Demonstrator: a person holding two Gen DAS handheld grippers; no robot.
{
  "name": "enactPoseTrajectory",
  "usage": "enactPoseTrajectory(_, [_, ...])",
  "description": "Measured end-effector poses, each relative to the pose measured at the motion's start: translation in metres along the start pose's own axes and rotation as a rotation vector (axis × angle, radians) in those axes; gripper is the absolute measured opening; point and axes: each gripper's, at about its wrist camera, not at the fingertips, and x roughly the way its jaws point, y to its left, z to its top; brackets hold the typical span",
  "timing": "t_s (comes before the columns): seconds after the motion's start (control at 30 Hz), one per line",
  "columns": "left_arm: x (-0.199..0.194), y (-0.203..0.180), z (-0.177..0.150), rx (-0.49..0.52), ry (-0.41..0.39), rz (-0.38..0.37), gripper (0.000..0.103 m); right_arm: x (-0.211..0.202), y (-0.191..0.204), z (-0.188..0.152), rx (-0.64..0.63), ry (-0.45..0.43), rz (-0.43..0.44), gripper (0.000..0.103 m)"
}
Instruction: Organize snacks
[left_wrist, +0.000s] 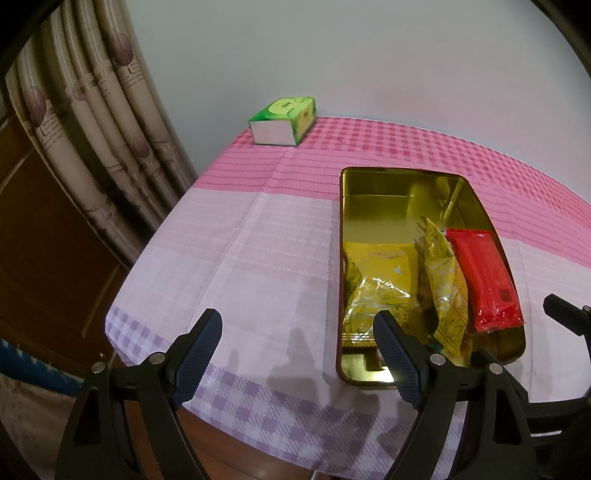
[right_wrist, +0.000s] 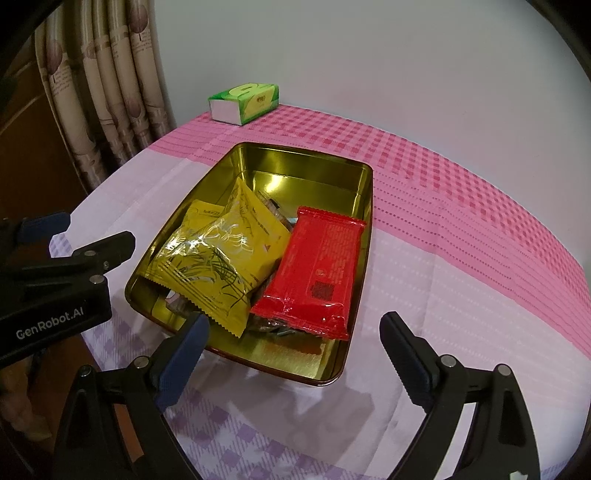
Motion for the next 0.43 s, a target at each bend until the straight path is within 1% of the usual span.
enactPoseTrajectory(0.43, [0.0001,-0.0015,0.0007,0.009,-0.004,-0.004,0.084,0.0003,0.0003,-0.0009,0.003,0.005,0.005,0.092])
